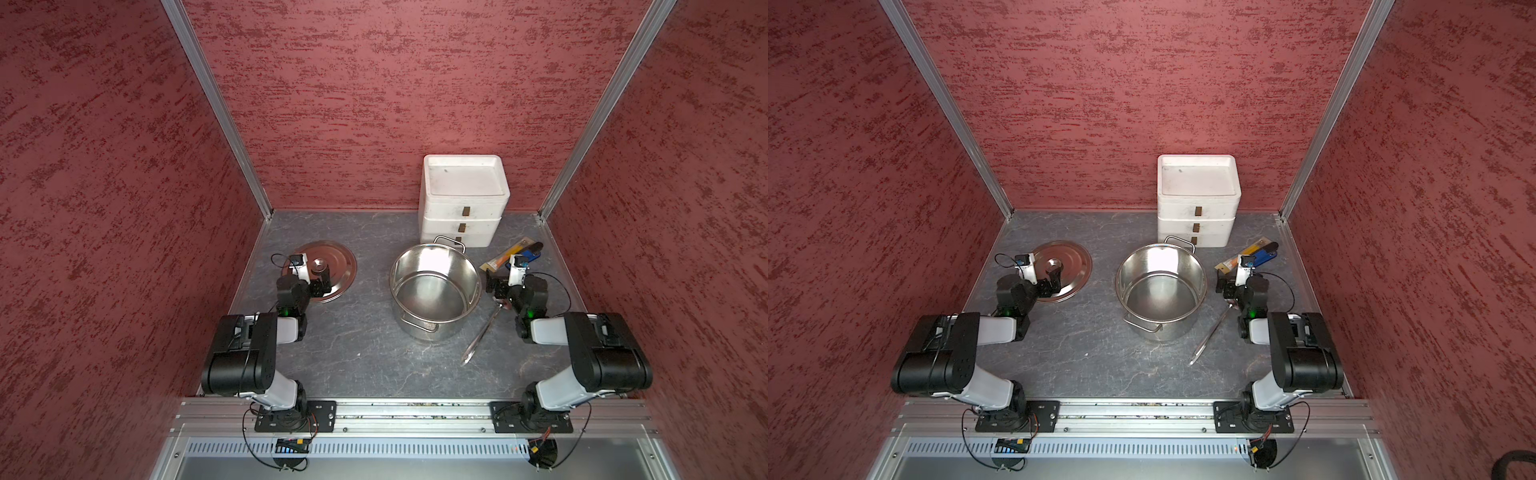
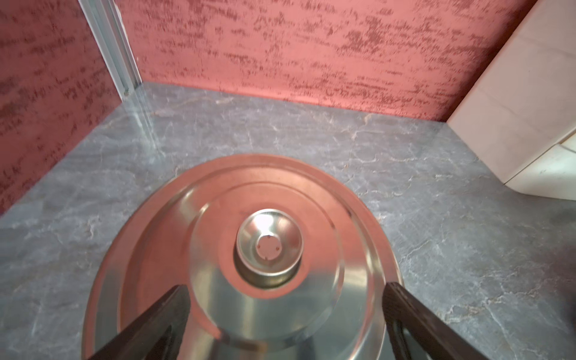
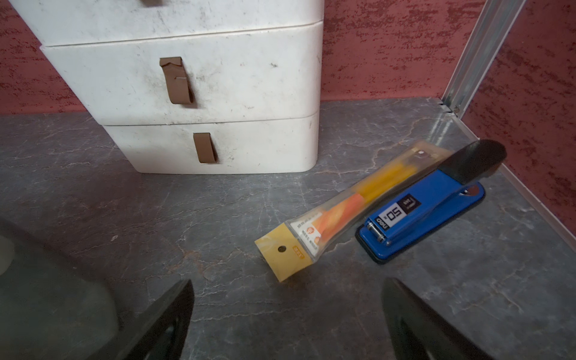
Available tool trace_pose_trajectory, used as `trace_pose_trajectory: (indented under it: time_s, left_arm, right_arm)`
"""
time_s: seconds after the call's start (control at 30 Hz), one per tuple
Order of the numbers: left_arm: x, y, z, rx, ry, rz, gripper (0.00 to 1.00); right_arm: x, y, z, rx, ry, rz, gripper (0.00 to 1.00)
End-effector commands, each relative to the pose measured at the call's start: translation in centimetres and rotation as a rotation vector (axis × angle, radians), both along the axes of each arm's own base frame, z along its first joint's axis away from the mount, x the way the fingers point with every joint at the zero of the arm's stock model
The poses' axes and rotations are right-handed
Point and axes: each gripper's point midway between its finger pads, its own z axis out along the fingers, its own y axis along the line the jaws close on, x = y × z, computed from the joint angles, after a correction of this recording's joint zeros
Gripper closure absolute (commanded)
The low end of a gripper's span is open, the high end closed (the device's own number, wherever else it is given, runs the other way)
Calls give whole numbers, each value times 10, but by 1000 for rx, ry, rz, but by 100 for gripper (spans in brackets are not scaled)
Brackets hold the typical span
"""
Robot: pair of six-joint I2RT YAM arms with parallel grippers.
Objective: Stir the soup with a spoon
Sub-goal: Reset both arms
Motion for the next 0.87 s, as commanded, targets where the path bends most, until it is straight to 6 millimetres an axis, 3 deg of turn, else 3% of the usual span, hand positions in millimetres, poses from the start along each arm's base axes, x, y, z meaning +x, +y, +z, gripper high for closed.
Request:
trace_pose_trajectory:
  time_s: [0.0, 0.83]
  left_arm:
    - [6, 0, 14, 36, -56, 17, 0]
    - [5, -1, 14, 33, -57, 11, 0]
  right_arm:
    - [7, -1, 15, -12, -48, -15, 2]
    - [6, 0, 16, -10, -53, -9, 2]
